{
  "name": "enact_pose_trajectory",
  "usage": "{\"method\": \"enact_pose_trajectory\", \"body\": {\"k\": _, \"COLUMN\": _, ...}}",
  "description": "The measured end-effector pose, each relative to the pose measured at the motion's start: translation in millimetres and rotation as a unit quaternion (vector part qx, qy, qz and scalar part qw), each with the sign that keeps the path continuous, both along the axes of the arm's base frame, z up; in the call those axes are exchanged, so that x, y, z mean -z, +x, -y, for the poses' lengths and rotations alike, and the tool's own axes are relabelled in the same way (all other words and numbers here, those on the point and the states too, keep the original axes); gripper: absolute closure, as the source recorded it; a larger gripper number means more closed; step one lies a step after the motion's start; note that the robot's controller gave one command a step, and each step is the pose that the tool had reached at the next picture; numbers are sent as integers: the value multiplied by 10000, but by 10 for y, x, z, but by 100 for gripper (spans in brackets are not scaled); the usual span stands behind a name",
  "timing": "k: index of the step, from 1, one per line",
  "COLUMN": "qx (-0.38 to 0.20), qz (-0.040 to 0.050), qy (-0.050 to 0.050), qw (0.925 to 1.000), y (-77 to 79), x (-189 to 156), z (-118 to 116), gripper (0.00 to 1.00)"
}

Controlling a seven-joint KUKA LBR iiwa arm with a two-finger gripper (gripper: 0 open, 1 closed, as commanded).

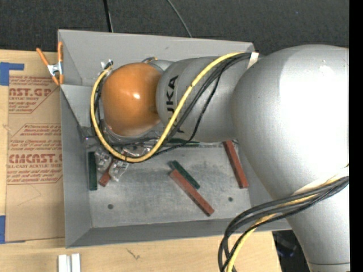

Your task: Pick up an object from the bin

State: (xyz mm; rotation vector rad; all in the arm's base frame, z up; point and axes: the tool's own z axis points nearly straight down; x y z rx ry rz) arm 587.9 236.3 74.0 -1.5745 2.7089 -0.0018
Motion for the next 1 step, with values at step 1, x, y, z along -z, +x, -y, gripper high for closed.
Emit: {"method": "enact_pose_trajectory", "body": {"k": 1, "qx": 1, "qz": 0, "qy": 4, "qw": 10000, "y": 0, "x": 0, "z": -2, "gripper": 100}}
